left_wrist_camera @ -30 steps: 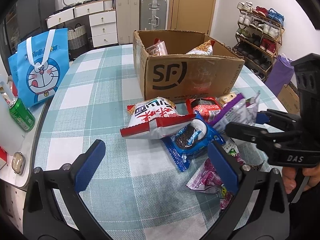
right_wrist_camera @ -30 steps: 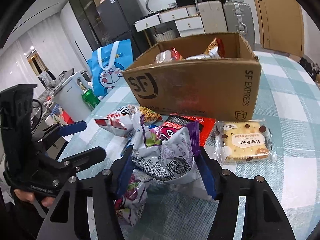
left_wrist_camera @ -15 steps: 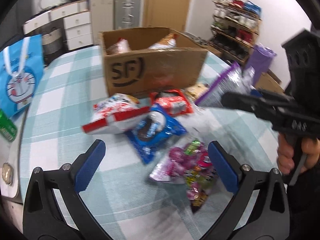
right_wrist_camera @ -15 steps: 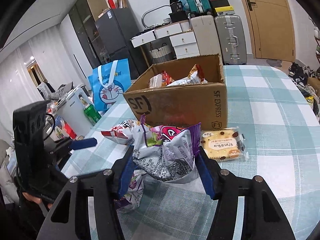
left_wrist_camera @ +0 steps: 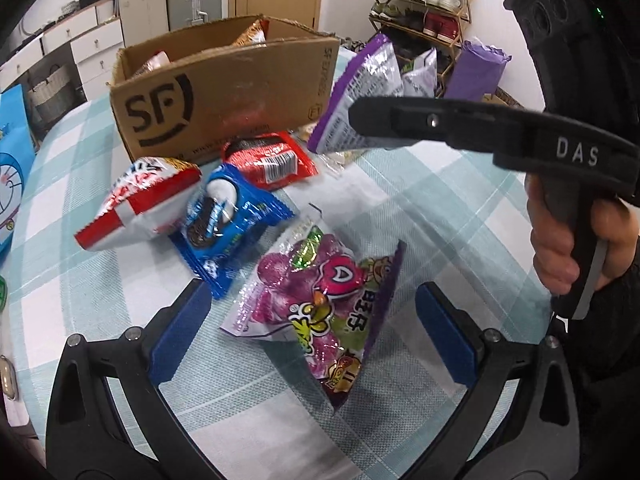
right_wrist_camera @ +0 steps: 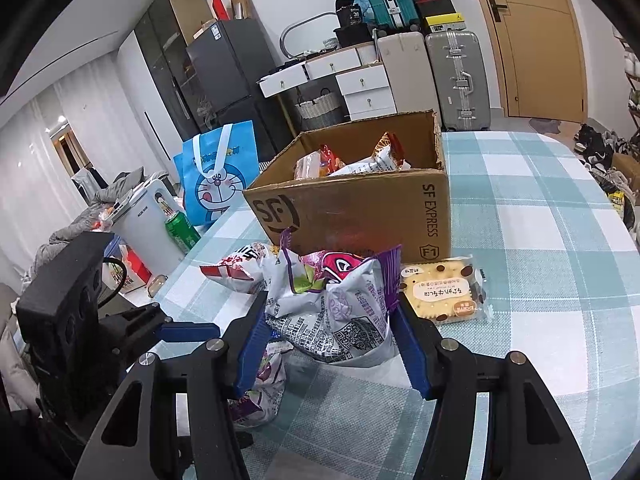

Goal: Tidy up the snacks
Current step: 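Grasp the purple candy bag with the left gripper while the right grasps the white-purple bag, then carry both held bags over the cardboard box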

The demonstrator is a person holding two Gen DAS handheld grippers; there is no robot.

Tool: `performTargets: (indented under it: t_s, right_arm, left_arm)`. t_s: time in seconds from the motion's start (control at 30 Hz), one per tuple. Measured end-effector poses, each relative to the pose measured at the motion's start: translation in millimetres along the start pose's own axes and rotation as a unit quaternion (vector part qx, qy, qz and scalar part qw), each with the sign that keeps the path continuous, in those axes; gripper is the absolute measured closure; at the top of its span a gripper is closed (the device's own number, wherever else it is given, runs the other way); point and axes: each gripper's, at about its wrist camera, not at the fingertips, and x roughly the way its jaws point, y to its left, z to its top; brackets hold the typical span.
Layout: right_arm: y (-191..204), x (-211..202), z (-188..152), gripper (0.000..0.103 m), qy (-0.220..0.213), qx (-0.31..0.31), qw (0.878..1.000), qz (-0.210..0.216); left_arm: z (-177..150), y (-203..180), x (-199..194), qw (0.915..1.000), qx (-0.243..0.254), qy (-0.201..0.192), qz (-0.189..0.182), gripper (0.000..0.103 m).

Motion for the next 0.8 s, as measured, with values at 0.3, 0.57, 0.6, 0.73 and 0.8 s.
performTargets:
  t_s: [0.3, 0.57, 0.6, 0.73, 0.8]
  right_arm:
    - [-2, 2, -1, 0.044, 0.004, 0.004, 1.0, -0.001]
    - [-2, 1, -1, 0.044, 0.004, 0.003, 1.0, -0.001]
    - [-1, 1, -1, 0.044, 0.003, 0.003, 1.0, -0.001]
    - [-1, 1, -1, 0.044, 0.001, 0.002, 1.0, -0.001]
    - [-1, 1, -1, 0.044, 0.0, 0.002, 1.0, -0.001]
  left_arm:
    - [-6, -3, 19, 0.9994, 0.009, 0.032, 0.01, 0.044]
    - [-5, 1, 7, 0.9999, 0.004, 0.014, 0.007, 0.049]
    - [-5, 2, 6, 0.9999, 0.003, 0.012, 0.006, 0.049]
    - [-4, 4, -1, 1.0, -0.003, 0.003, 0.004, 0.049]
    - [-1, 5, -4, 1.0, -0.007, -0.004, 0.003, 0.049]
